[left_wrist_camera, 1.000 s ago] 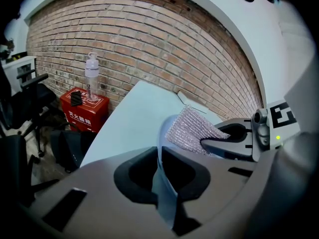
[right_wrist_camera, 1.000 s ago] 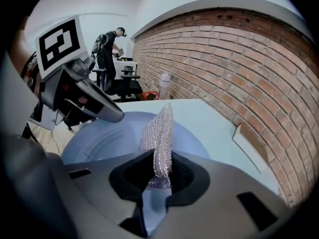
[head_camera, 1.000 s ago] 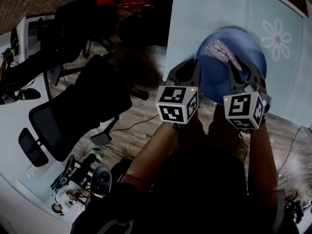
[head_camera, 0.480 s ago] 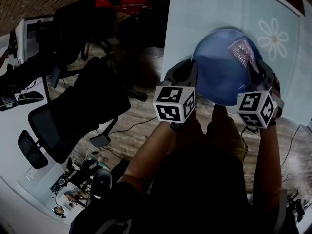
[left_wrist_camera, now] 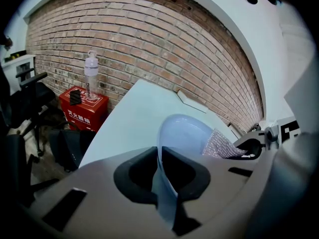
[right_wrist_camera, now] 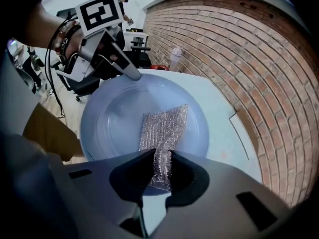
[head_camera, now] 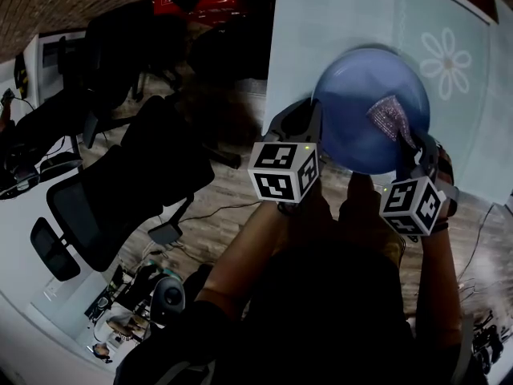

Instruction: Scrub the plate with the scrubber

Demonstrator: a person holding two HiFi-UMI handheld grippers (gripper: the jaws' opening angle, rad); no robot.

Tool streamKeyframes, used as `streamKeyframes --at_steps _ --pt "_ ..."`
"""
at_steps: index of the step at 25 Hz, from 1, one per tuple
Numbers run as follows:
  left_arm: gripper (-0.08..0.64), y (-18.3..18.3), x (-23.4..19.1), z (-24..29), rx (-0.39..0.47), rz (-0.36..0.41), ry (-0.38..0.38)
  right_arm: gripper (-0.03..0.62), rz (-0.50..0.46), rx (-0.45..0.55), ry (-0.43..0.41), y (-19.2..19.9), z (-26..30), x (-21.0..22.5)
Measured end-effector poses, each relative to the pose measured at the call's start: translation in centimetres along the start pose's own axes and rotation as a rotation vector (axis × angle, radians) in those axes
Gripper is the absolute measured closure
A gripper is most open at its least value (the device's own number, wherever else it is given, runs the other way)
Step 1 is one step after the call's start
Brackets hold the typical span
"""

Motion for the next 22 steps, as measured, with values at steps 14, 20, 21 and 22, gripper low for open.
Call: streamKeyframes --at_steps 14,20,21,22 --pt "0.515 -0.1 -0.1 0.2 0.006 0.006 0.011 0.511 -0.035 0.077 -0.108 -3.4 1.1 -4.4" --pt "0.515 0.0 -0.4 0.3 0.007 0.008 0.015 0.511 -0.028 0.103 -0.101 -5.1 3.0 -3.9" --pt "0.515 0.1 -0.3 0.2 0.006 0.01 0.016 0.511 -0.03 0.109 -0.094 -5.3 3.3 -3.7" --pt "0.515 0.1 -0.3 0.2 0.005 0.012 0.017 0.511 -0.033 0.114 -0.087 -5.6 3.6 -3.4"
Point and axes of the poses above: the fingertips, and each gripper's own axes: z forward along the fingers, x to its right, y out of its underside, the point moved 9 cm from there along -z, backward along the fingers, and after that the axes turned 14 degrees about x, right-handed, at the moved point
